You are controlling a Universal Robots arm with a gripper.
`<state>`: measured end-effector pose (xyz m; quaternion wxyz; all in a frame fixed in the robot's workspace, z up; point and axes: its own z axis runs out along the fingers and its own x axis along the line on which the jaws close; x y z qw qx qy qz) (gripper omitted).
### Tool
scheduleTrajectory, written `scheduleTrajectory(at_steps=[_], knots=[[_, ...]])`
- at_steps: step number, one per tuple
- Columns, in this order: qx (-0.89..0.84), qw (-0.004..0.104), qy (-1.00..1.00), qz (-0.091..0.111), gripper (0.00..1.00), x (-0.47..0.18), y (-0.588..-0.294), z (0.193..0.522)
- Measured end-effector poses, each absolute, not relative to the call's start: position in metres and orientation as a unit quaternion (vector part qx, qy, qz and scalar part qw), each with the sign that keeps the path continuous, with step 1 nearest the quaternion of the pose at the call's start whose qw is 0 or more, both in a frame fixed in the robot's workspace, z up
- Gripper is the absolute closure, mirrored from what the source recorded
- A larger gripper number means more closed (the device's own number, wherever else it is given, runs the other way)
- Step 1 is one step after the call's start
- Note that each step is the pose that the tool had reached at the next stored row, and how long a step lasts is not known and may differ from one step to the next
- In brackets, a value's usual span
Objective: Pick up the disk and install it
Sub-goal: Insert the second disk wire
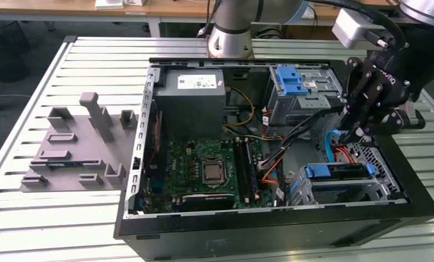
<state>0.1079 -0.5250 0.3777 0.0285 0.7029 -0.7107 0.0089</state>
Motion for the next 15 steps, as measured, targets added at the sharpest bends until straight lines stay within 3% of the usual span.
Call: scheduleTrajectory(at_steps=[10, 11, 13, 15], knots=[[0.703, 0.031, -0.710, 0.012, 0.69, 0.1080, -0.5250, 0.3682], [0.703, 0.032, -0.710, 0.012, 0.70, 0.1079, -0.5250, 0.3679], [0.703, 0.032, -0.710, 0.012, 0.83, 0.1079, -0.5250, 0.3675], [0.703, 0.032, -0.710, 0.012, 0.84, 0.1079, -0.5250, 0.3672]])
